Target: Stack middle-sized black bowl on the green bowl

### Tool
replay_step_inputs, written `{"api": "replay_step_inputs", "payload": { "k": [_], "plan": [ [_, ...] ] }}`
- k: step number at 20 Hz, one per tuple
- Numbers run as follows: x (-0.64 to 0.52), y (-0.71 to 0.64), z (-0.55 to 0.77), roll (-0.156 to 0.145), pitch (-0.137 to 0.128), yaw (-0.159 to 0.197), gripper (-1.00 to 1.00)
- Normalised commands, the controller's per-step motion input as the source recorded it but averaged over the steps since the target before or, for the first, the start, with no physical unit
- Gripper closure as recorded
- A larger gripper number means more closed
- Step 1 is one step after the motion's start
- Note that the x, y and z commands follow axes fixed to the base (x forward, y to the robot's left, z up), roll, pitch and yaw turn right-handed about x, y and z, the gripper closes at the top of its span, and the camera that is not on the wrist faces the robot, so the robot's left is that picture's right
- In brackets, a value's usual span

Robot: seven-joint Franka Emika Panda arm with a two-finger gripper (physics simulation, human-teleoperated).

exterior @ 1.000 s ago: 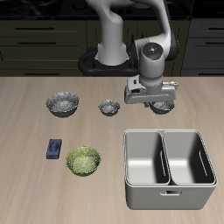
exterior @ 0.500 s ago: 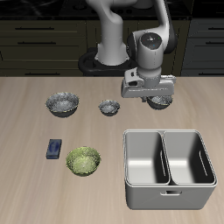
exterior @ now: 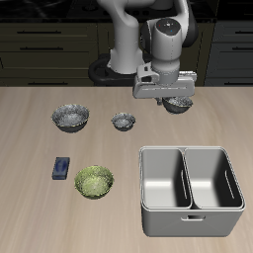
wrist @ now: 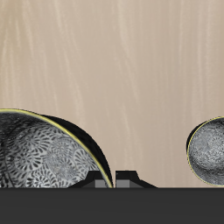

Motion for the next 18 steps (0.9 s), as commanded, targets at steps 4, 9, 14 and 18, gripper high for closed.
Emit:
{"api": "replay_step_inputs", "payload": {
  "k": [4, 9, 14, 18],
  "plan": [
    [0.01, -0.14, 0.4, -0.011, -0.054, 0.008, 1.0],
    [0.02, -0.11, 0.25, -0.006, -0.035, 0.003, 1.0],
    [0.04, -0.15, 0.31, 0.016, -0.019, -0.002, 1.0],
    [0.14, -0.3, 0.23, -0.009, 0.008, -0.006, 1.0]
  ]
}}
